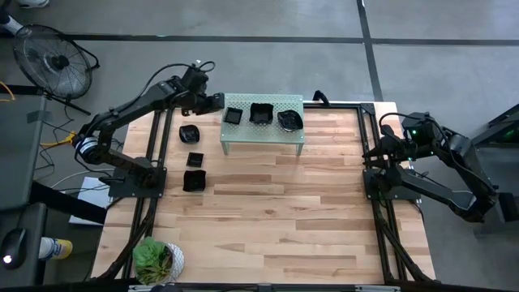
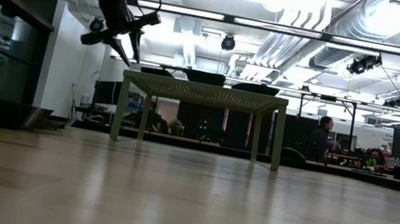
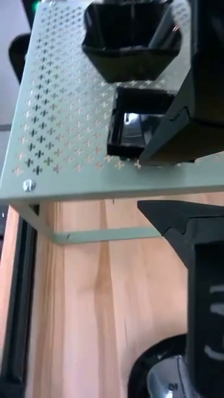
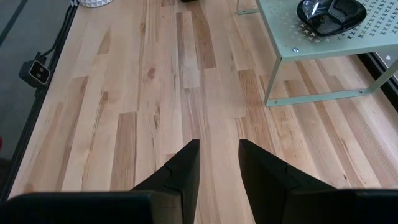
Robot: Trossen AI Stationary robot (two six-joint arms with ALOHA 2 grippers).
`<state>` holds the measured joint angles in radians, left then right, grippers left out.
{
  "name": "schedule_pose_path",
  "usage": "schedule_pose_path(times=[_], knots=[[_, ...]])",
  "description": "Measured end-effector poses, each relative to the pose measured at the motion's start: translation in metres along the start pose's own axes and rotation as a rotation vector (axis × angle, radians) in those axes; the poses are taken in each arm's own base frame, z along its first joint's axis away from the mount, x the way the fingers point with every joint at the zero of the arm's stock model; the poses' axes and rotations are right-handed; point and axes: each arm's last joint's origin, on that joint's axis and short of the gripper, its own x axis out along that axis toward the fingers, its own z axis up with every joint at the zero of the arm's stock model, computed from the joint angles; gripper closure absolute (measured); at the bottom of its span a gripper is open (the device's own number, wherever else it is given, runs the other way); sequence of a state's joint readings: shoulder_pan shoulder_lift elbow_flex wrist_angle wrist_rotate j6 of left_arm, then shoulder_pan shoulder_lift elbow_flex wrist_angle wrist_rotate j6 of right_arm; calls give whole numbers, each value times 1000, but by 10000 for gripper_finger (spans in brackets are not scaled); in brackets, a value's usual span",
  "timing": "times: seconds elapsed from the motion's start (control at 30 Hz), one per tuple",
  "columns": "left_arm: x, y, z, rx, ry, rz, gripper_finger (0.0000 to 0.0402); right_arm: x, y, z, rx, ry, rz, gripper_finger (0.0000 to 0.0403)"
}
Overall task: Pick & Place Mini shaped plates
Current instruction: Stack the square shaped plate on top of the square shaped plate on the shelf
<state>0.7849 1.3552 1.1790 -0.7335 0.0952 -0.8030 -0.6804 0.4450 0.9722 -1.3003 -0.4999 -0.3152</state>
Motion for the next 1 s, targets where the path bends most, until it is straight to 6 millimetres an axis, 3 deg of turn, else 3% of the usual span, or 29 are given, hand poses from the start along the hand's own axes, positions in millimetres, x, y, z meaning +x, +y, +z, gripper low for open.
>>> schedule_pose_path(times=[0.33,1.0], knots=[[24,0,-4,-6,56,70,330,0,0,0,0,0,0,297],[33,-16,-17,46,106,3,337,0,0,0,0,0,0,297]])
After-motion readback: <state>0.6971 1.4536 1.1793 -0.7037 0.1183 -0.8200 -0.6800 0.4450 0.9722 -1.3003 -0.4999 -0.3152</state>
